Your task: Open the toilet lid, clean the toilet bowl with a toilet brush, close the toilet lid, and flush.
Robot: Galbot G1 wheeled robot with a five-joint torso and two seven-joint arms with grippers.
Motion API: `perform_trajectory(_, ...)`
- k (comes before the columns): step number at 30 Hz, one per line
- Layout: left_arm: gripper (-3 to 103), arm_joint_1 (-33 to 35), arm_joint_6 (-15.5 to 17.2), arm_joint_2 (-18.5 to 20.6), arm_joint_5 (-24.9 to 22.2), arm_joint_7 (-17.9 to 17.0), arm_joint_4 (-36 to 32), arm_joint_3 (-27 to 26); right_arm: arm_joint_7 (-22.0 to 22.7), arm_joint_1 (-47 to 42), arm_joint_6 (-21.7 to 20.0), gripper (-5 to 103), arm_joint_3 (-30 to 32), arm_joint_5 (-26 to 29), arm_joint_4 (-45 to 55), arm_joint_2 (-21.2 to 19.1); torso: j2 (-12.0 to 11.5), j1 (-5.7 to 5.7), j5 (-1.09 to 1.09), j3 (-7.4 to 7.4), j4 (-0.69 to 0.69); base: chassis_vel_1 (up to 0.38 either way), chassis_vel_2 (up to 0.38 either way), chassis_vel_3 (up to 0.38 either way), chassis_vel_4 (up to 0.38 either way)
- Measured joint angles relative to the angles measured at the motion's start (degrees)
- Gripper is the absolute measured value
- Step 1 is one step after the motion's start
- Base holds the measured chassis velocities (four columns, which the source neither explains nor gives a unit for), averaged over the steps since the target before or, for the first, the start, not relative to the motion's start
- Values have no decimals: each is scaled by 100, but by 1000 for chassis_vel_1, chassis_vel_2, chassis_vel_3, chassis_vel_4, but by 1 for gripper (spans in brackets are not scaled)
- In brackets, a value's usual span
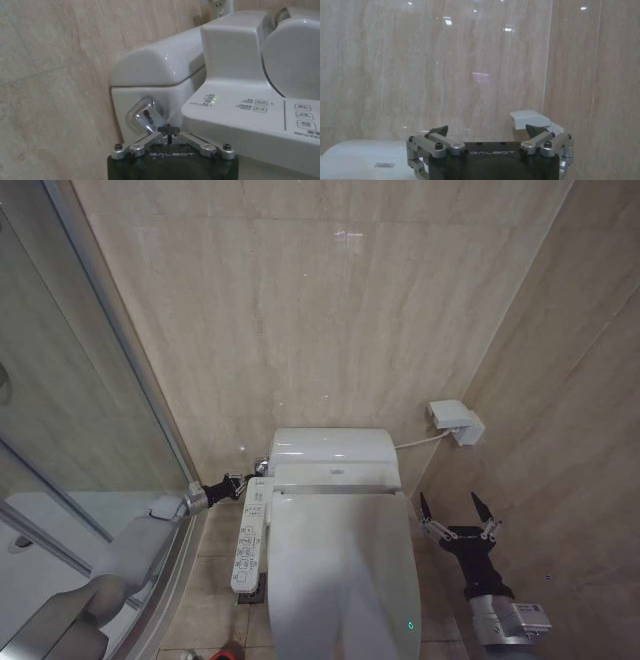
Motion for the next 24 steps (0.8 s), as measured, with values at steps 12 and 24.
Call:
perform_trajectory(12, 0, 25, -3, 46, 9, -1, -43, -17, 0, 0, 0, 100, 0, 0, 0, 0, -1, 0, 1, 0, 2, 0, 0, 0, 0)
perform_trajectory(24, 0, -2, -1, 21, 13, 12, -32, -16, 0, 0, 0, 100, 0, 0, 0, 0, -1, 0, 1, 0, 1, 0, 0, 0, 0)
